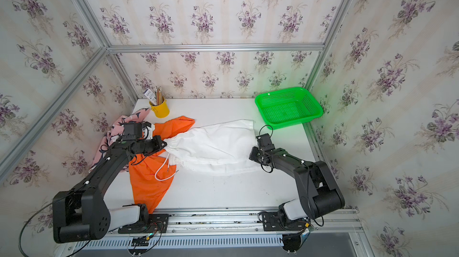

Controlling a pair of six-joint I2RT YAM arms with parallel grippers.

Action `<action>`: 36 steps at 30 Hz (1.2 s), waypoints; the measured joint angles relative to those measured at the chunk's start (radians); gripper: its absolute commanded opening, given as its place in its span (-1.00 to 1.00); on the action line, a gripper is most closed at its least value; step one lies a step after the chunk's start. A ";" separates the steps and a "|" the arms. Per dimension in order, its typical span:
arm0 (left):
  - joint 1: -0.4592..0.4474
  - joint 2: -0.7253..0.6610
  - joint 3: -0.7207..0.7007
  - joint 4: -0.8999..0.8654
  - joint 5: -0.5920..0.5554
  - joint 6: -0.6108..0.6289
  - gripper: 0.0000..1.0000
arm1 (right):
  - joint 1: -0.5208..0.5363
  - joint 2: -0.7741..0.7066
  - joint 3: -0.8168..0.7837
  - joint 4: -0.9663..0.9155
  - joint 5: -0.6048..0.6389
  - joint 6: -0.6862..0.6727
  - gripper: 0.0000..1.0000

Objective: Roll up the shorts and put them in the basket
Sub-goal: Fold the shorts at the center of the board.

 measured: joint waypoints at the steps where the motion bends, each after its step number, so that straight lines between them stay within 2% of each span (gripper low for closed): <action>1: -0.001 0.001 0.000 0.000 -0.002 0.000 -1.00 | 0.000 0.003 0.000 0.006 -0.005 0.000 -0.19; 3: -0.002 0.001 0.001 0.000 -0.004 -0.004 -1.00 | 0.000 0.005 0.006 0.008 -0.009 0.000 -0.37; 7: -0.006 -0.001 0.010 -0.001 -0.005 -0.007 -1.00 | 0.000 0.001 0.027 0.011 -0.015 -0.001 -0.87; 9: -0.007 -0.010 0.011 -0.002 -0.008 -0.008 -1.00 | 0.000 -0.013 0.041 0.005 -0.014 0.000 -1.00; 14: -0.008 -0.059 0.045 -0.025 -0.013 -0.019 -1.00 | 0.000 -0.093 0.116 -0.047 -0.010 -0.002 -1.00; 19: -0.008 -0.144 0.197 -0.098 -0.011 -0.019 -1.00 | 0.000 -0.220 0.305 -0.143 0.048 -0.024 -1.00; 24: -0.008 -0.319 0.418 -0.159 -0.007 -0.007 -1.00 | -0.001 -0.398 0.558 -0.214 0.167 -0.062 -1.00; 30: -0.010 -0.450 0.695 -0.210 0.041 0.035 -1.00 | 0.001 -0.601 0.769 -0.216 0.288 -0.144 -1.00; 33: -0.011 -0.455 0.813 -0.212 0.081 0.039 -1.00 | 0.003 -0.618 0.903 -0.218 0.295 -0.197 -1.00; 36: -0.011 -0.407 0.922 -0.225 0.129 0.030 -1.00 | 0.003 -0.571 1.051 -0.233 0.307 -0.249 -1.00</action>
